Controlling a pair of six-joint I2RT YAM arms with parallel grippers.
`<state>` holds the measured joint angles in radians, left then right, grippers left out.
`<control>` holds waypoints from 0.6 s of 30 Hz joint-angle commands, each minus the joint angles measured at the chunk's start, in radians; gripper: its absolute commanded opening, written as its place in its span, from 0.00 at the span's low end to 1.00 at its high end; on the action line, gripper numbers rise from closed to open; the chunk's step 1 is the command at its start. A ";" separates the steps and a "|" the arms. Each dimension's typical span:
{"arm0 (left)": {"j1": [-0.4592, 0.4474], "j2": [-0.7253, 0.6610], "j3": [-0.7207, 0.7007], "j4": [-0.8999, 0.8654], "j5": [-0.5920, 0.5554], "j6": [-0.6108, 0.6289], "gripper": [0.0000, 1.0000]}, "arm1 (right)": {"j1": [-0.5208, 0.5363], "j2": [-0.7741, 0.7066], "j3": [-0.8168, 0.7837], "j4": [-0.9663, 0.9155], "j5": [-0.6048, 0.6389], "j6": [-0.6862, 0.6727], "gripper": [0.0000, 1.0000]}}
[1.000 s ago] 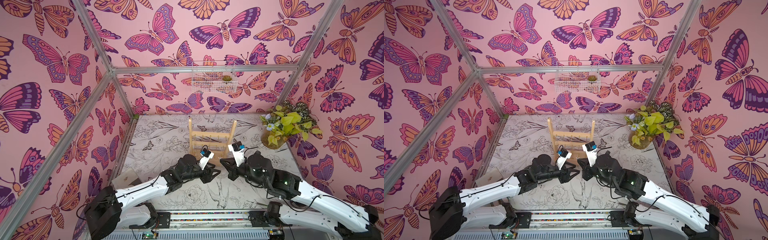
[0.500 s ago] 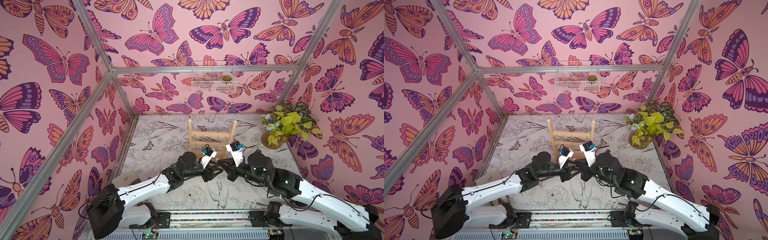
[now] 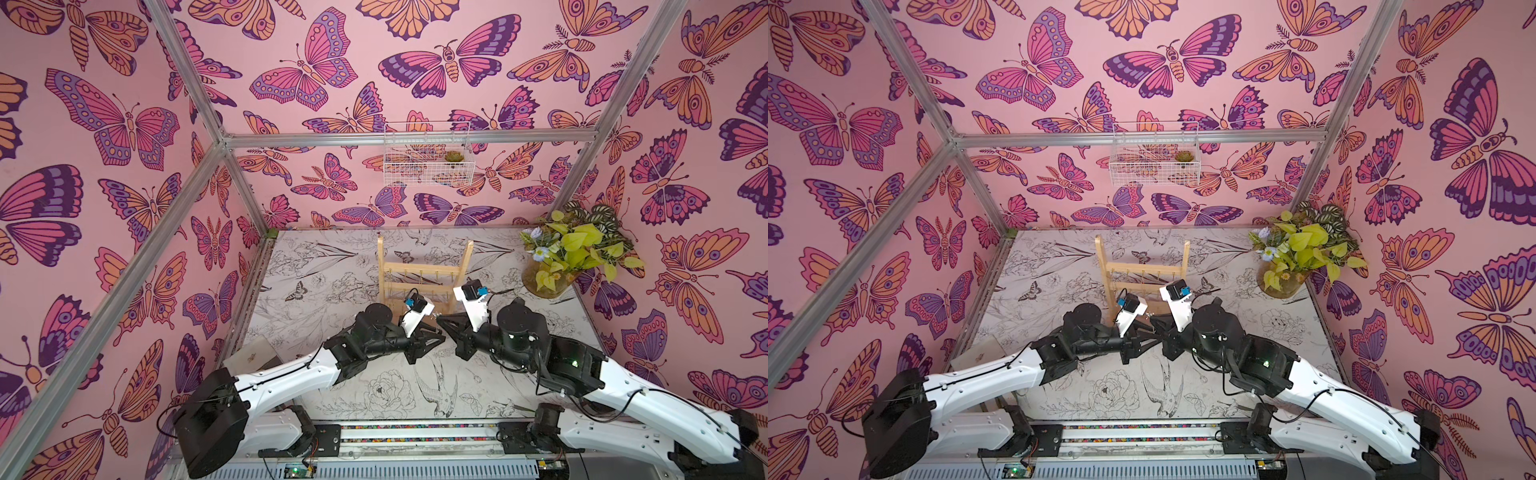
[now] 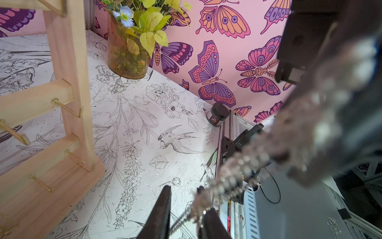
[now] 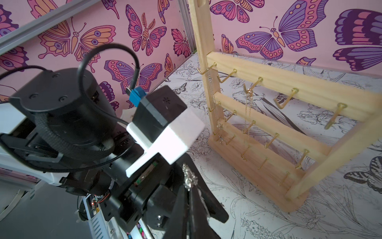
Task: Hang the necklace on the jewelry display stand
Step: Pick up the necklace from the center of the board.
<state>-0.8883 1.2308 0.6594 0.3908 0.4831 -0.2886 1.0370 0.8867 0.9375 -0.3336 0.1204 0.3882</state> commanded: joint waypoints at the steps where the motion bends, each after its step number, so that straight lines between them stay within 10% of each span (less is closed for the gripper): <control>1: 0.008 -0.004 -0.009 0.020 0.020 0.002 0.24 | 0.008 0.011 0.042 -0.001 0.042 -0.027 0.03; 18: 0.029 -0.022 -0.034 0.034 0.026 -0.014 0.23 | -0.006 0.049 0.068 -0.016 0.087 -0.058 0.02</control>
<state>-0.8680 1.2236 0.6434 0.3969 0.4835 -0.2966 1.0363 0.9340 0.9756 -0.3412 0.1837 0.3428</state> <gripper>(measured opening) 0.234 0.056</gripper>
